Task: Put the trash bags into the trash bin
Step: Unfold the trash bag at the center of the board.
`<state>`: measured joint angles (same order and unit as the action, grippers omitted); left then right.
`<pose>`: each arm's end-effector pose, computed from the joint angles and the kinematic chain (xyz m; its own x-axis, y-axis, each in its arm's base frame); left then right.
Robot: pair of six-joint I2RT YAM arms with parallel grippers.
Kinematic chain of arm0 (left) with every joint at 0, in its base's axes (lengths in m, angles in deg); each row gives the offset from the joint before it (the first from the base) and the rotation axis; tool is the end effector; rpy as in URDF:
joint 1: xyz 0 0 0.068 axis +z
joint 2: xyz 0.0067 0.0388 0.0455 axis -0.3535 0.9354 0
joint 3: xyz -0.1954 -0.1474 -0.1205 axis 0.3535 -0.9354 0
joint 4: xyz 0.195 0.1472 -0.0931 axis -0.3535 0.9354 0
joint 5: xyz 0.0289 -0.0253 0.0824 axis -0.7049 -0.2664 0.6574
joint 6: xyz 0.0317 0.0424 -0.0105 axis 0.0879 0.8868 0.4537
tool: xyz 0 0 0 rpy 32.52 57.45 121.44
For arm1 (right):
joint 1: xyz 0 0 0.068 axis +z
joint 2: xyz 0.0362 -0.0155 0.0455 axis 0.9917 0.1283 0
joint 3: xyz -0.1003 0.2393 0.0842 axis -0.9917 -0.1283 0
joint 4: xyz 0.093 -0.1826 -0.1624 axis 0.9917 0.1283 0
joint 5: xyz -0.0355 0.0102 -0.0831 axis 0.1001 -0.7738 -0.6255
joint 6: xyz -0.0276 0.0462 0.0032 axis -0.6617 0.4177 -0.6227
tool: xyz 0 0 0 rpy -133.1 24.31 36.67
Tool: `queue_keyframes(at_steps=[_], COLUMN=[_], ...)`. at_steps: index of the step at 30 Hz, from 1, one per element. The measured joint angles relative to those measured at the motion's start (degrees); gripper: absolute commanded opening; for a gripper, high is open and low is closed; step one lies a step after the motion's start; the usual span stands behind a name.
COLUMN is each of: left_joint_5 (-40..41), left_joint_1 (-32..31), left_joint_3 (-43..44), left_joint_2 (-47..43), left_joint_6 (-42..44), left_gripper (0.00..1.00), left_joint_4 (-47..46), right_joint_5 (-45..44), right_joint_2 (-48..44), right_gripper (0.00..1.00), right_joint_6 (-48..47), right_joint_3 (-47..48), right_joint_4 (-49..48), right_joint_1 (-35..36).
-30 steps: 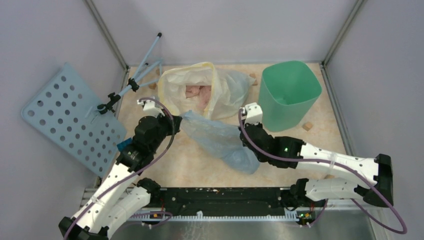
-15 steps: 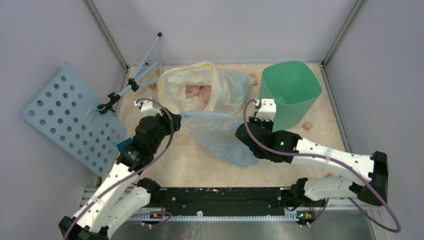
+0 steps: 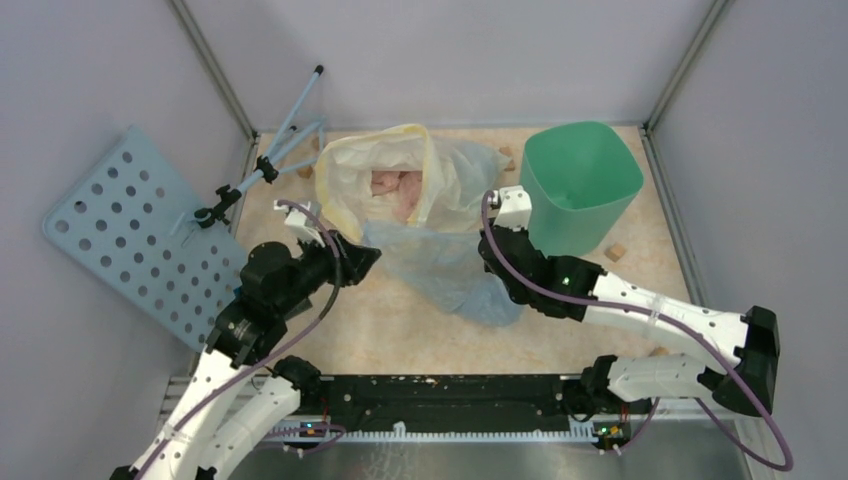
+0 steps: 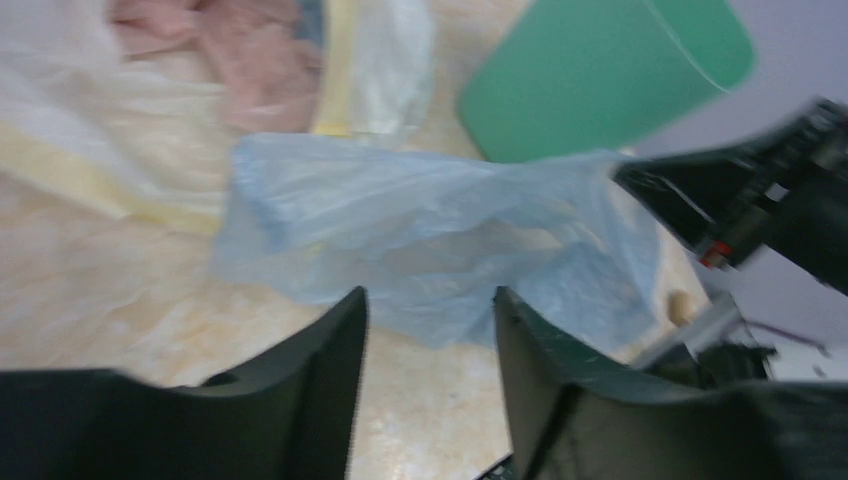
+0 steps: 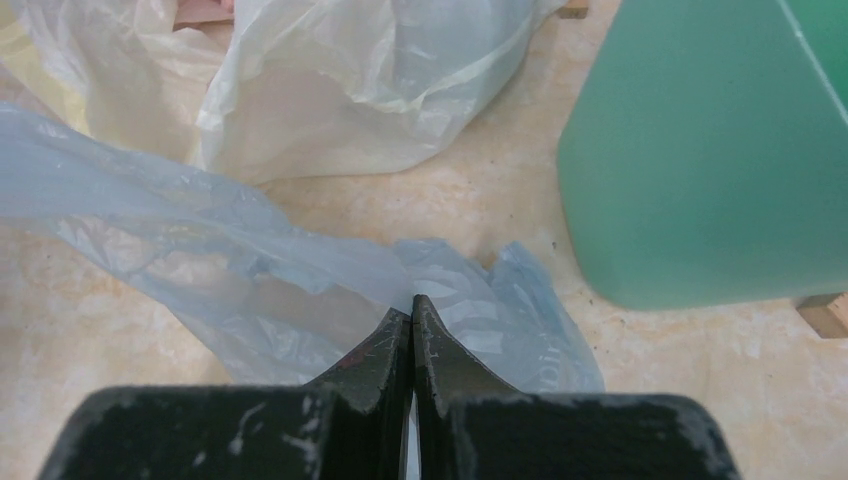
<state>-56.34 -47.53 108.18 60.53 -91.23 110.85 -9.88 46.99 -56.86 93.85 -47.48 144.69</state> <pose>0.1172 -0.0616 0.3422 -0.4404 -0.3336 -0.8335 0.3252 0.8061 -0.4945 0.1366 0.2021 0.3282 -0.3840 -0.0410 -0.9224 -0.1593 0.9870 0.0224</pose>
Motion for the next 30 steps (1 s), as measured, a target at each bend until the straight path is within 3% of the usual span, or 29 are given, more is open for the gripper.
queue_keyframes(at_steps=[2, 3, 6, 8, 11, 16, 23, 30], left_joint_5=[-8.33, -12.31, -20.41, -22.93, -22.29, -18.56, -10.95, -9.70], left_joint_1=[0.00, -0.04, -0.83, -2.75, -8.83, -19.82, -23.76, -24.28], left_joint_3=[-1.57, -3.06, -7.23, -9.33, -11.63, -14.34, -14.53, -12.04], left_joint_2=[-0.15, 0.33, 3.89, 7.50, 11.15, 14.93, 26.71, 36.83], left_joint_6=[-0.17, -0.42, -1.25, -1.73, -1.51, 0.57, 6.47, 9.03], left_gripper=[0.28, 0.27, 0.32, 0.42, 0.56, 0.61, 0.70, 0.70], left_joint_4=[-3.45, -5.81, -10.54, -13.46, -17.88, -28.98, -38.93, -42.80], right_joint_5=[1.60, 2.29, 3.67, 4.35, 4.87, 5.70, 7.13, 7.26], right_joint_2=[0.35, 0.48, 0.59, 0.72, 1.33, 1.46, 1.46, 1.42], right_gripper=[0.00, 0.00, 0.00, 0.00, 0.00, 0.00, 0.00, 0.00], right_joint_6=[-0.37, -0.50, -0.52, -0.52, -0.44, -0.31, -0.31, -0.31], right_joint_3=[0.02, 0.02, 0.02, 0.37, 1.22, 1.49, 1.51, 1.51], right_joint_4=[-0.61, -0.94, -1.46, -1.18, -1.25, -1.20, -1.22, -1.20], right_joint_1=[-0.11, -0.11, -0.13, -0.13, -0.26, -0.37, -0.37, -0.37])
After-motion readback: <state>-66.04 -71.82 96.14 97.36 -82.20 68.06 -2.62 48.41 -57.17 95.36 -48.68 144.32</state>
